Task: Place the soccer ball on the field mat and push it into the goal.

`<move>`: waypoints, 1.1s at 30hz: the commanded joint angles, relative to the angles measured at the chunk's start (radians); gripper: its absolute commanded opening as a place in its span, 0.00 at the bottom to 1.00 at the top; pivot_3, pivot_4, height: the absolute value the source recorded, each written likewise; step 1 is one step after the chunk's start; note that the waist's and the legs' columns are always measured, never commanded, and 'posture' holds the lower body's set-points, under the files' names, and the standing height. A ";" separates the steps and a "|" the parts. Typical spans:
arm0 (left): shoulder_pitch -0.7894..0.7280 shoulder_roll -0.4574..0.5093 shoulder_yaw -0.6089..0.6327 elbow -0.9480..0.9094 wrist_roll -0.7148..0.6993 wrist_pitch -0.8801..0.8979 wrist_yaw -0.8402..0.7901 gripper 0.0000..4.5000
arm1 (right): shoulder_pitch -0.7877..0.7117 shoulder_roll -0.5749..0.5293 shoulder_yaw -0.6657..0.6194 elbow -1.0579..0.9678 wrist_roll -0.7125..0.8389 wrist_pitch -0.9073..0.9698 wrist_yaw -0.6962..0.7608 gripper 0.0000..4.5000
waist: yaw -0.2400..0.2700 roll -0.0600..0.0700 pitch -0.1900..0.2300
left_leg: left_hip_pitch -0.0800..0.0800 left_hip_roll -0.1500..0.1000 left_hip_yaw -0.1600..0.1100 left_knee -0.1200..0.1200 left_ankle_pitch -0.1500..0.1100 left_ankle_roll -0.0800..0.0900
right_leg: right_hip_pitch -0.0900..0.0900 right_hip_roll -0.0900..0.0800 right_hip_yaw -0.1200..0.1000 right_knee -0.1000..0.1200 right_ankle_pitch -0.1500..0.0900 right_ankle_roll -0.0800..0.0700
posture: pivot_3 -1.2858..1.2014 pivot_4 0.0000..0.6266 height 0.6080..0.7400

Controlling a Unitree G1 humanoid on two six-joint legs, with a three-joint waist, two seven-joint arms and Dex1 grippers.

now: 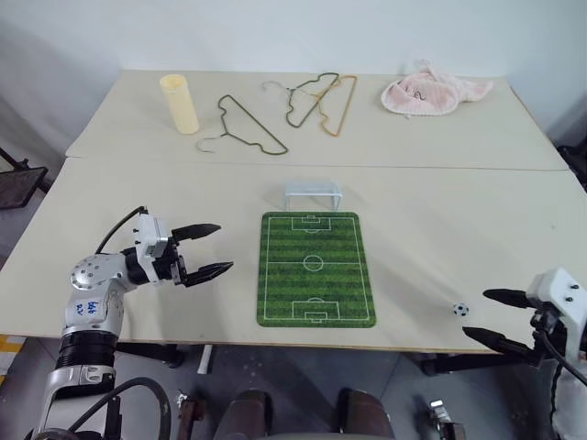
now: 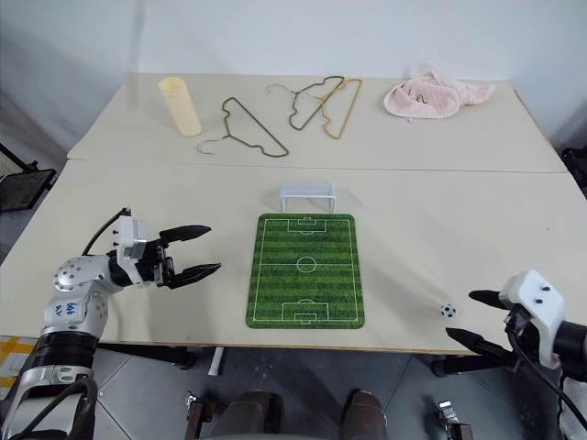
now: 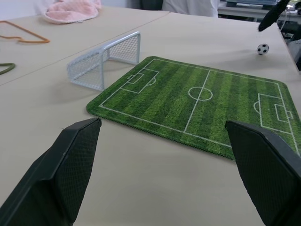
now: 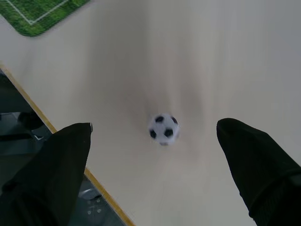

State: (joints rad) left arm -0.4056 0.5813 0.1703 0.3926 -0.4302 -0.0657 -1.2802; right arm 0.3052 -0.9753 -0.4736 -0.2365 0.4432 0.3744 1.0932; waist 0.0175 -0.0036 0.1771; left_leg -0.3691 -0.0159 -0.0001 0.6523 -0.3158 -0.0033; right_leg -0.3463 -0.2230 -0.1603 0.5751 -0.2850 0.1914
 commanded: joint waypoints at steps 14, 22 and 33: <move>0.057 0.016 0.027 -0.097 -0.021 0.012 0.029 1.00 | -0.145 -0.003 0.224 0.258 -0.165 -0.222 0.061 0.72 | 0.006 0.000 0.000 | 0.001 0.003 0.000 0.001 -0.001 -0.001 | 0.002 0.003 0.000 -0.001 0.000 -0.001 | 0.52 0.24 1.00; 0.037 0.005 0.022 -0.068 -0.013 -0.014 0.030 1.00 | -0.156 0.016 0.206 0.319 -0.172 -0.337 0.036 0.19 | 0.006 0.000 0.000 | 0.000 0.003 0.000 0.007 -0.002 -0.001 | 0.004 0.004 0.000 -0.001 0.001 -0.002 | 0.52 0.24 1.00; 0.003 -0.010 -0.028 0.034 -0.001 -0.105 -0.119 1.00 | -0.297 -0.044 0.217 -0.077 -0.022 -0.054 -0.016 0.19 | -0.004 0.001 0.001 | 0.000 0.007 0.001 0.008 -0.003 -0.002 | 0.002 0.007 0.000 0.001 0.002 -0.004 | 0.52 0.24 1.00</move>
State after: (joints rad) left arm -0.4023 0.5641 0.1475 0.4151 -0.4297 -0.1427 -1.3583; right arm 0.0334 -0.9948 -0.2638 -0.2198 0.3780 0.2446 1.0930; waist 0.0134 -0.0027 0.1776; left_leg -0.3694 -0.0078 0.0008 0.6607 -0.3190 -0.0062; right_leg -0.3449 -0.2147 -0.1599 0.5757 -0.2826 0.1874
